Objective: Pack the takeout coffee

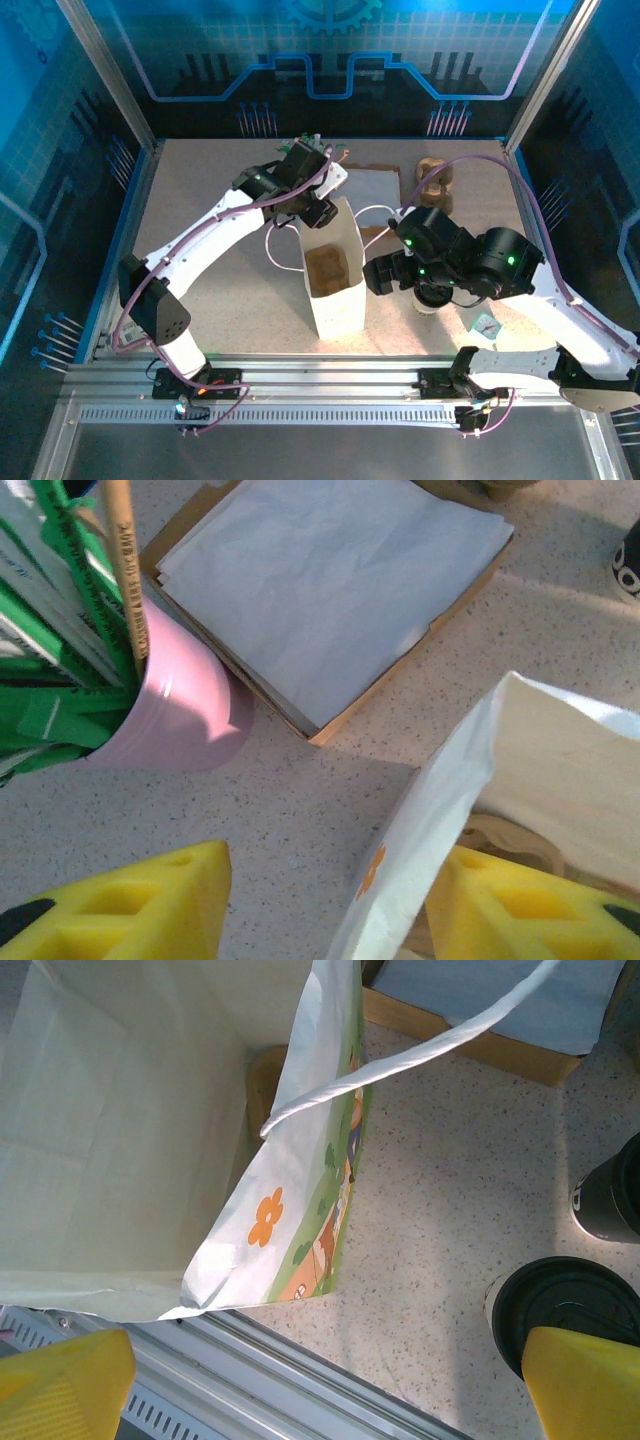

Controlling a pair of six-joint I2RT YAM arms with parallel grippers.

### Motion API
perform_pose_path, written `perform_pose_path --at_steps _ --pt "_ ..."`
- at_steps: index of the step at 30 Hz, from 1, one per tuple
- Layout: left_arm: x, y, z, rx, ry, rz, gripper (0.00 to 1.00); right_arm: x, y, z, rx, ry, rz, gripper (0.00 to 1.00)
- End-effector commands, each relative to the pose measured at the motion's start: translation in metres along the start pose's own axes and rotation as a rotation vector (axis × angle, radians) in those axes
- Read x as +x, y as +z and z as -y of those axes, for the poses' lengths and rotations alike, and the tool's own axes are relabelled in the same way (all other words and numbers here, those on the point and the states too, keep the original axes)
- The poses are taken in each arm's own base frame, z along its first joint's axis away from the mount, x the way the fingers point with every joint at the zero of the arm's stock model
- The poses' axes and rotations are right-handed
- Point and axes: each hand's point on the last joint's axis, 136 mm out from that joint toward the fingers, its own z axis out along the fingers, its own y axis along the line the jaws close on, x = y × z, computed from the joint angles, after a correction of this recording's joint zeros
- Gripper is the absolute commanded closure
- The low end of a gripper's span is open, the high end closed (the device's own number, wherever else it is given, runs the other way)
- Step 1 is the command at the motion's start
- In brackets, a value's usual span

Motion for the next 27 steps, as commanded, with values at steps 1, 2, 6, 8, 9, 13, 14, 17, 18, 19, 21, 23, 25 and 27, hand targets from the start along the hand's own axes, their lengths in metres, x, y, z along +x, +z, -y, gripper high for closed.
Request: perform_pose_path --at_steps 1,2,6,8,9,13,14,17,18,19,21,23,25,27 --pt "-0.010 -0.014 -0.009 -0.031 -0.008 0.030 0.54 0.002 0.000 0.001 -0.009 0.006 0.001 0.00" --pt "-0.010 -0.015 -0.009 -0.029 -0.014 0.031 0.59 0.002 0.001 0.002 -0.006 0.006 -0.001 0.00" --pt "-0.005 -0.017 -0.008 -0.024 -0.026 0.028 0.74 0.001 0.003 -0.001 -0.015 0.002 -0.005 0.00" --pt "-0.002 -0.015 -0.008 -0.023 -0.028 0.020 0.78 0.001 0.004 -0.002 -0.018 0.001 -0.007 0.00" --pt "0.000 -0.015 -0.007 -0.023 -0.029 0.015 0.80 0.001 0.004 -0.002 -0.018 0.000 -0.007 0.00" --pt "0.003 -0.016 -0.008 -0.026 -0.051 0.004 0.93 0.002 0.004 -0.002 -0.016 -0.003 -0.009 0.00" --pt "0.003 -0.018 -0.009 -0.028 -0.060 0.003 0.96 0.002 0.004 -0.001 -0.015 -0.004 -0.009 0.00" --pt "0.003 -0.023 -0.015 -0.056 -0.106 -0.002 1.00 0.004 0.005 0.000 -0.006 -0.009 -0.013 0.00" --pt "0.002 -0.024 -0.017 -0.060 -0.126 -0.003 1.00 0.004 0.006 0.001 -0.004 -0.010 -0.014 0.00" --pt "0.002 -0.026 -0.020 -0.068 -0.148 -0.005 1.00 0.005 0.006 0.001 -0.003 -0.010 -0.016 0.00" --pt "0.002 -0.028 -0.025 -0.081 -0.207 -0.027 1.00 0.006 0.008 0.002 0.001 -0.012 -0.022 0.00" --pt "0.003 -0.029 -0.028 -0.078 -0.261 -0.057 1.00 0.006 0.009 0.002 -0.002 -0.009 -0.023 0.00" --pt "0.007 -0.027 -0.029 -0.088 -0.299 -0.094 1.00 0.006 0.010 0.001 -0.006 -0.010 -0.022 0.00" --pt "0.012 -0.024 -0.029 -0.092 -0.331 -0.123 1.00 0.005 0.010 0.001 -0.004 -0.011 -0.022 0.00"
